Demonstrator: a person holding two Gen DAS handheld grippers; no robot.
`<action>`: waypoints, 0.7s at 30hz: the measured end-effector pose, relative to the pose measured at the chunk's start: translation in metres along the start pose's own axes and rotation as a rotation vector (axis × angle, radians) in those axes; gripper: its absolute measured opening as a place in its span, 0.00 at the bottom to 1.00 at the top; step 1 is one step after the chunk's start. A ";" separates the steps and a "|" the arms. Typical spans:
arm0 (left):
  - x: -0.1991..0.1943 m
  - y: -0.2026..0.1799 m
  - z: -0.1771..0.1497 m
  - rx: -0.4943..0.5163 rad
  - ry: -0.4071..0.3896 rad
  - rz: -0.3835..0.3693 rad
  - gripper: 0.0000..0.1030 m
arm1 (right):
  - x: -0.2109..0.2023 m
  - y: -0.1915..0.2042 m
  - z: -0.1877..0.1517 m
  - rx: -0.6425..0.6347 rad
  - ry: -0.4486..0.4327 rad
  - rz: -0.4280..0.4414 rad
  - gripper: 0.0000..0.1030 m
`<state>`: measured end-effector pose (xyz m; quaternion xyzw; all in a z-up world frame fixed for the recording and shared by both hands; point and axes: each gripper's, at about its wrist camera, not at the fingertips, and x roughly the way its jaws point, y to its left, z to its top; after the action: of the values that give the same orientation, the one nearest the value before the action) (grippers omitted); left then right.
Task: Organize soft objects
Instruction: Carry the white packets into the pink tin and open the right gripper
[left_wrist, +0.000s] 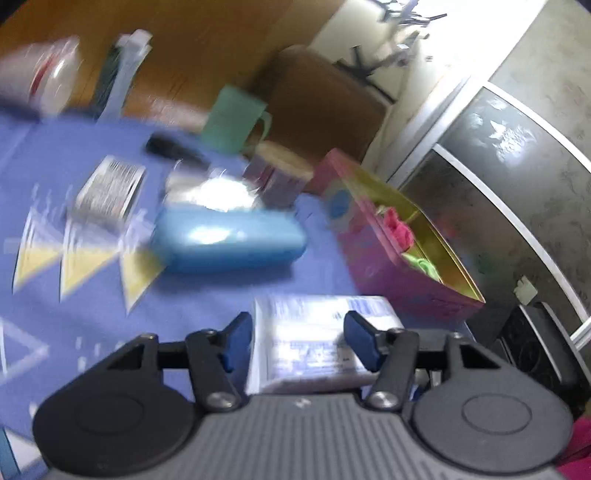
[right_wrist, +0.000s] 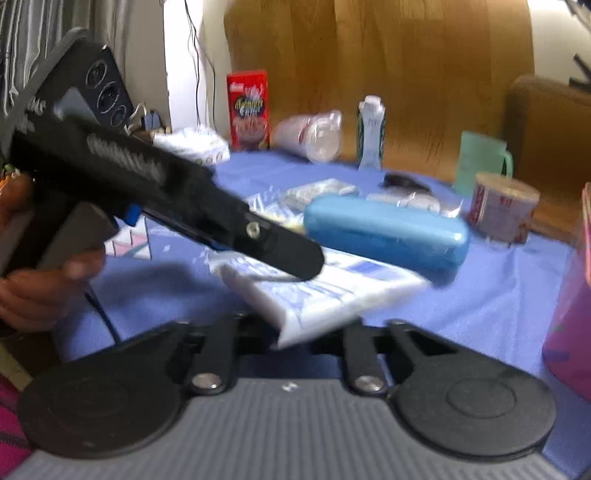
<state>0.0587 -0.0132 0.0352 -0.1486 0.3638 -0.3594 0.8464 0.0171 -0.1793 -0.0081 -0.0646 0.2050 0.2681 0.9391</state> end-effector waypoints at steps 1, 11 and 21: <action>0.000 -0.010 0.005 0.046 -0.016 0.026 0.53 | -0.004 0.000 0.002 -0.011 -0.026 -0.014 0.15; 0.050 -0.092 0.048 0.259 -0.020 -0.081 0.53 | -0.063 -0.034 0.009 -0.012 -0.184 -0.245 0.15; 0.152 -0.161 0.080 0.342 -0.005 -0.008 0.63 | -0.093 -0.152 0.020 0.217 -0.061 -0.456 0.28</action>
<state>0.1079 -0.2353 0.0961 -0.0048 0.2949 -0.4189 0.8588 0.0328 -0.3479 0.0511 0.0003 0.1846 0.0277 0.9824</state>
